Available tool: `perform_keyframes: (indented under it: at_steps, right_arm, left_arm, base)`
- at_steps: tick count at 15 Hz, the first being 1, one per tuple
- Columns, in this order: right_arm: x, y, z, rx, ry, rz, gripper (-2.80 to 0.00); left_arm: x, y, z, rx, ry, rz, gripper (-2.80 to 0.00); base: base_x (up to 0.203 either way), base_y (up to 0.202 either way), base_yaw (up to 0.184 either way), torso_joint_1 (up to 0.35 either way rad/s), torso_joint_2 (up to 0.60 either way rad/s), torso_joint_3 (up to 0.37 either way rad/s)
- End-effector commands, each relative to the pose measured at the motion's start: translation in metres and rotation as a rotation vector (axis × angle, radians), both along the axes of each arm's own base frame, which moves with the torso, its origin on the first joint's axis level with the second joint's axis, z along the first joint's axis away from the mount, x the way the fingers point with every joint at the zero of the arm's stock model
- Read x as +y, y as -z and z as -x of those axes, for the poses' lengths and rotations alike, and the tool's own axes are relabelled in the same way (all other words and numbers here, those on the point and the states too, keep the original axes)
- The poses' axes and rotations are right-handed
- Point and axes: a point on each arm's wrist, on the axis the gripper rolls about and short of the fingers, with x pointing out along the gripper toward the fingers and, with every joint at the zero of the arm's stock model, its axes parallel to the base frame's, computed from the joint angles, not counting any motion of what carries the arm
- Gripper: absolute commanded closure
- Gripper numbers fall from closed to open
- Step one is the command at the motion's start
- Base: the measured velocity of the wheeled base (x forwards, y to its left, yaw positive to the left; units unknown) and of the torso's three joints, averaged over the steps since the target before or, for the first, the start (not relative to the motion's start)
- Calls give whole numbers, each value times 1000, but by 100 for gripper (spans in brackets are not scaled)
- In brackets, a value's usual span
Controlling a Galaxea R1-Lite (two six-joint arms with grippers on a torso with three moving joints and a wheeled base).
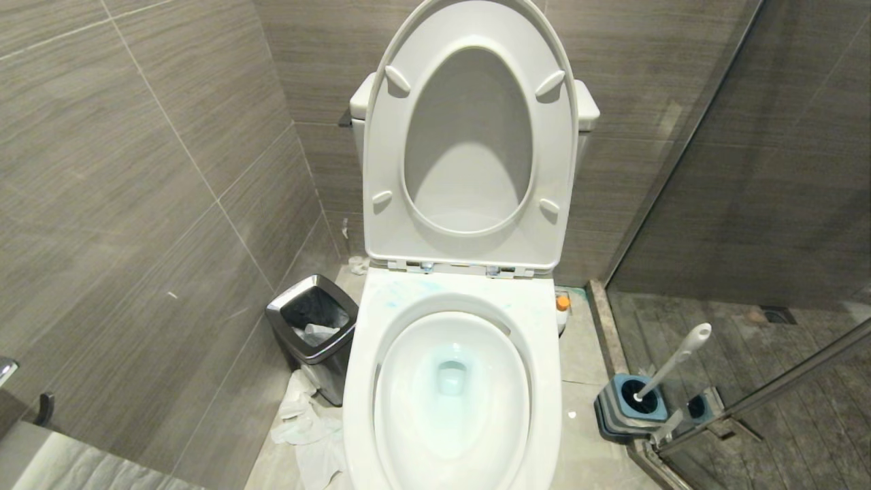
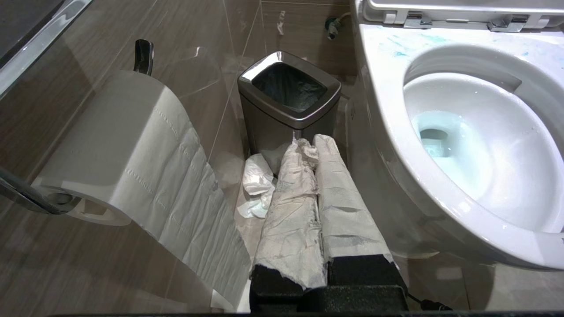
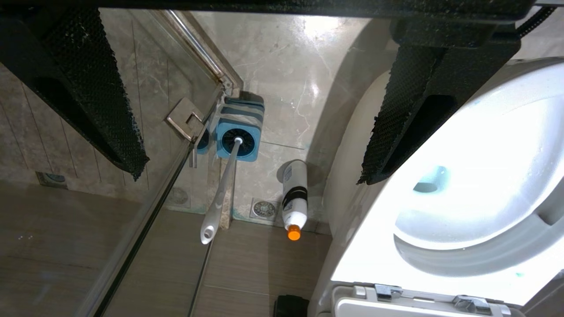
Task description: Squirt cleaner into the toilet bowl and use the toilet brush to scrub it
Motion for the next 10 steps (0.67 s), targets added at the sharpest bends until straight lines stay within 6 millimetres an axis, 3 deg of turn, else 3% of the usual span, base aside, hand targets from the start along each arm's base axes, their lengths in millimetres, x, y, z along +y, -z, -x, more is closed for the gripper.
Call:
perform_keyframes:
  at_steps: [1, 10]
  right_arm:
    - [0, 3, -1, 10, 0, 1, -280]
    - [0, 3, -1, 10, 0, 1, -280]
  left_arm:
    - [0, 2, -1, 7, -1, 1, 0]
    - [0, 2, -1, 7, -1, 1, 0]
  base:
    - [0, 0, 0, 0, 0, 0]
    - [0, 0, 0, 0, 0, 0]
